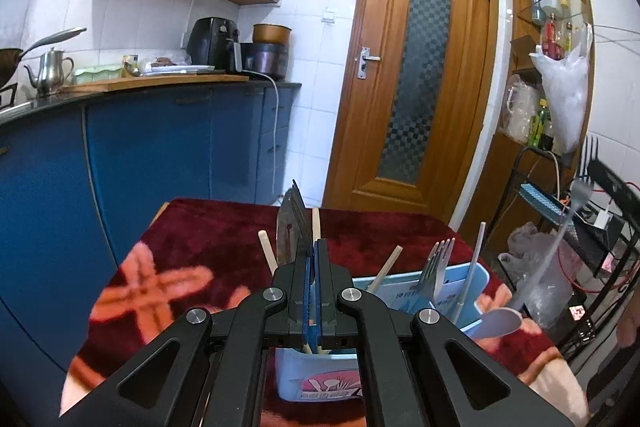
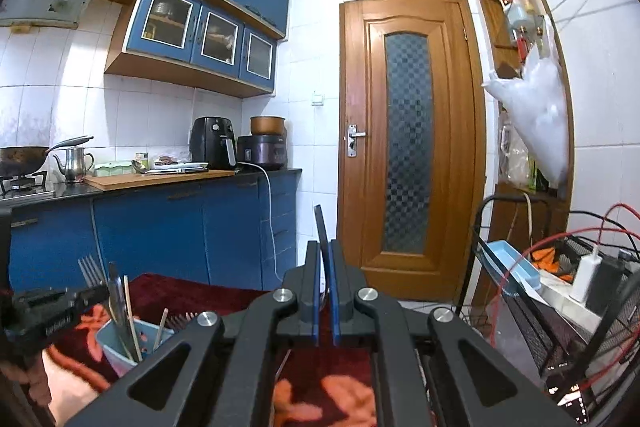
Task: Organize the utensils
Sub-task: 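Open the left tool into the box while the right tool releases its fork there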
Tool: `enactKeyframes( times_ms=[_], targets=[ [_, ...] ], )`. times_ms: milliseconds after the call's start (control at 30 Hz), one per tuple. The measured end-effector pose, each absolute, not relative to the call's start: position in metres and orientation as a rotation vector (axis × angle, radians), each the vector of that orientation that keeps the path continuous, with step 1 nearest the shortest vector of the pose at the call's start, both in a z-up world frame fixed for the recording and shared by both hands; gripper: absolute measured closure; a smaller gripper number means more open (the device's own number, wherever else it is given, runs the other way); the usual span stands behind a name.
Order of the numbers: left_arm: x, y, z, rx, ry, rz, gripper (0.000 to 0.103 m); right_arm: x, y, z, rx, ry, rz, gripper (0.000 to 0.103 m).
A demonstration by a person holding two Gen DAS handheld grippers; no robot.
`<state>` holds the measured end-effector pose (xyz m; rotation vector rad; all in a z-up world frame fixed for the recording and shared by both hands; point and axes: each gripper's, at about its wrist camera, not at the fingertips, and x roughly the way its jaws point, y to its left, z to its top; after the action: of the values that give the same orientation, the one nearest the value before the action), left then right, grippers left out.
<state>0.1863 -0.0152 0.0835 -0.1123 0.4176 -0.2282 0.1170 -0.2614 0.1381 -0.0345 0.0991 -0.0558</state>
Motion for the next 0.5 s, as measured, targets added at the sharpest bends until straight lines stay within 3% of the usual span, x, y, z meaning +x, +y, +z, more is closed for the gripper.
enactKeyframes(
  times_ms=[500],
  targets=[
    [0.191,-0.018,0.076,-0.113,0.450,-0.232,0.099,0.149,-0.233,0.093,-0.065,0.236,0.086,0.096]
  ],
)
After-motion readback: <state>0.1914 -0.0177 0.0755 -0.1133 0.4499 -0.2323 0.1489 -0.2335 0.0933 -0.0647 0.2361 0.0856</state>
